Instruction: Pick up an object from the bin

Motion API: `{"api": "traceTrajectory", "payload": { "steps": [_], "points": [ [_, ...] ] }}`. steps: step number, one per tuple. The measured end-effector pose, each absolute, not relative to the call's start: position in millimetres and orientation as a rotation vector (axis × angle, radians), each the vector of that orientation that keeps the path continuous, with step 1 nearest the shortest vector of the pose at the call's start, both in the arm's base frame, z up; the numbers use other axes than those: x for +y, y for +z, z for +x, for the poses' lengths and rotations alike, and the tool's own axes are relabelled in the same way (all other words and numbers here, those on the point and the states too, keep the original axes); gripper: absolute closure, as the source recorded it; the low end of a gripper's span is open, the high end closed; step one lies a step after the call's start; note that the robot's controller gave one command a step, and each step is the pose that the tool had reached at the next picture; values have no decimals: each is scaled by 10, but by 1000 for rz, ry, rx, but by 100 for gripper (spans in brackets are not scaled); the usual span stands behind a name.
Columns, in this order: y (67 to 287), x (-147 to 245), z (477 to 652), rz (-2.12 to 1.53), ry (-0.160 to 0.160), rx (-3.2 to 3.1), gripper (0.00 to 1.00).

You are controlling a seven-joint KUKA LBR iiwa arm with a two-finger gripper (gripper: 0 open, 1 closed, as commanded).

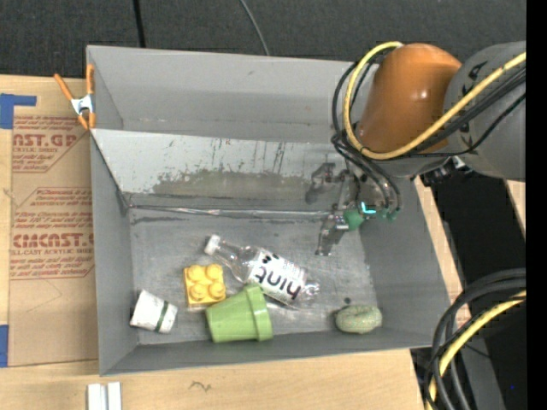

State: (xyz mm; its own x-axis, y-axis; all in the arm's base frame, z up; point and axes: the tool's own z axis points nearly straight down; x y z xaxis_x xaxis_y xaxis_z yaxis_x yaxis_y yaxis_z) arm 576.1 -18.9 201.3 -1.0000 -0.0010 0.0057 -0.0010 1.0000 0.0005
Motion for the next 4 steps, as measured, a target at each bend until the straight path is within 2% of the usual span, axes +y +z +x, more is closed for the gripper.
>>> {"api": "traceTrajectory", "payload": {
  "steps": [1,2,3,4],
  "points": [
    [2056,-190,5778,2,0,-3144,0],
    [1413,20,5453,-44,-2,-3147,0],
    [1217,190,5266,52,0,-3134,0],
    [1310,271,5023,-12,-1,-3145,0]
  ]
}}
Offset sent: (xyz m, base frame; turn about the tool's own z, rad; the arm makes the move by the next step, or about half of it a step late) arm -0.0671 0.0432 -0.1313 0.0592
